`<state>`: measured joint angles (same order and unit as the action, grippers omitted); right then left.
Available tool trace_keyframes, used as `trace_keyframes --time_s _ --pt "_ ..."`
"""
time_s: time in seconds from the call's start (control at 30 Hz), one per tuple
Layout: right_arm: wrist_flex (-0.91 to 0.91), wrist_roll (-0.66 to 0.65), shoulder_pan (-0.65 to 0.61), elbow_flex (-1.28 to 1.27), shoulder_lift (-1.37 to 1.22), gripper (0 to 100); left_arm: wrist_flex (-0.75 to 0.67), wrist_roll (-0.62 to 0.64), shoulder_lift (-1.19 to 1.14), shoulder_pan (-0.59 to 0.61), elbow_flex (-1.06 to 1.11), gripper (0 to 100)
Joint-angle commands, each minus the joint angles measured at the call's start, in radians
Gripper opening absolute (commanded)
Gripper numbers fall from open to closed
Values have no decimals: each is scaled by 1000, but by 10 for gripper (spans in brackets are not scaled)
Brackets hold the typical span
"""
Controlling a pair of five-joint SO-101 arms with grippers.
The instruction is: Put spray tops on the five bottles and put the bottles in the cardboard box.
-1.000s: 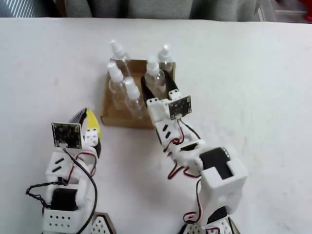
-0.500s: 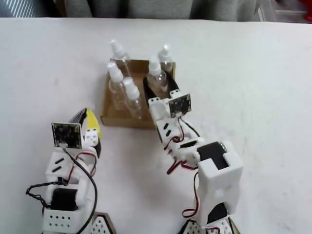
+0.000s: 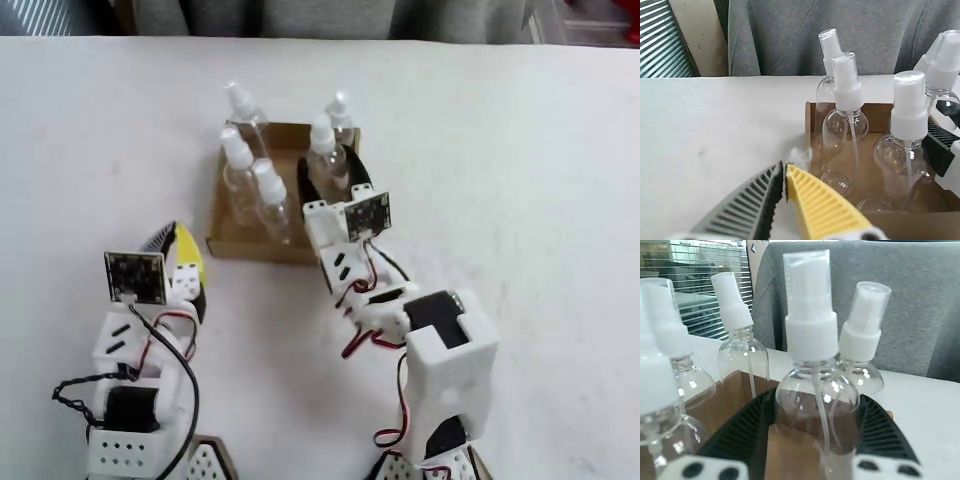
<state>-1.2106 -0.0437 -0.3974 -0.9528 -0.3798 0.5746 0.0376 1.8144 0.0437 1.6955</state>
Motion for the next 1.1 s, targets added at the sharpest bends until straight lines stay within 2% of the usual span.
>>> trace_keyframes --time_s 0.0,0.2,0.43,0.7,0.83,1.07 --pt "5 -3 10 31 22 182 0 2 12 8 -3 21" --pt "5 -3 10 31 24 187 0 2 12 8 -3 21" --pt "8 -3 1 8 25 318 0 2 12 8 -3 21" --pt "5 2 4 -15 73 320 21 -5 12 8 -3 21" --pt "13 87 10 -58 173 321 21 -5 12 8 -3 21" --pt "90 97 8 -133 352 321 21 -5 10 8 -3 21"
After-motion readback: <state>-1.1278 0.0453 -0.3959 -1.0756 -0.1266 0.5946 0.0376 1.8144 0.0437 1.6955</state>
